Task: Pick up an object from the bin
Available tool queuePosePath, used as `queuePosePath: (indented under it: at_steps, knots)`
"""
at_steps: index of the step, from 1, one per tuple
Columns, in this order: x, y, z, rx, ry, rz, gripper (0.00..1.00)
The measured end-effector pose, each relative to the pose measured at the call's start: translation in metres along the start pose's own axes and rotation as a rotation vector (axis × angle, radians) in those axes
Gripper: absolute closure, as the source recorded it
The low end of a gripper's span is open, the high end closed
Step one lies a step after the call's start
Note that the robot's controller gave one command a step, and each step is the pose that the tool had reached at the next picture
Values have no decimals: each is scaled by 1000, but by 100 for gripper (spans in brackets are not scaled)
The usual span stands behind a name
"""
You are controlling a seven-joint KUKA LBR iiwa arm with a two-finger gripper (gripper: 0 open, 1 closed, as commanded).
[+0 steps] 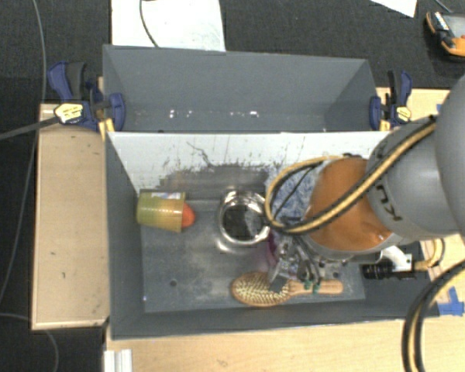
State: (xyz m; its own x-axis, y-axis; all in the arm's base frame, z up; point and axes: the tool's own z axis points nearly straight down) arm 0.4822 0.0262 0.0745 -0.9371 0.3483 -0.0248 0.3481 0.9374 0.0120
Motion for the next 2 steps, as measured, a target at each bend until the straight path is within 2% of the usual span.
queuePosePath:
  at_steps: [2]
  knots:
    - [0,0,0,0,0,8,100]
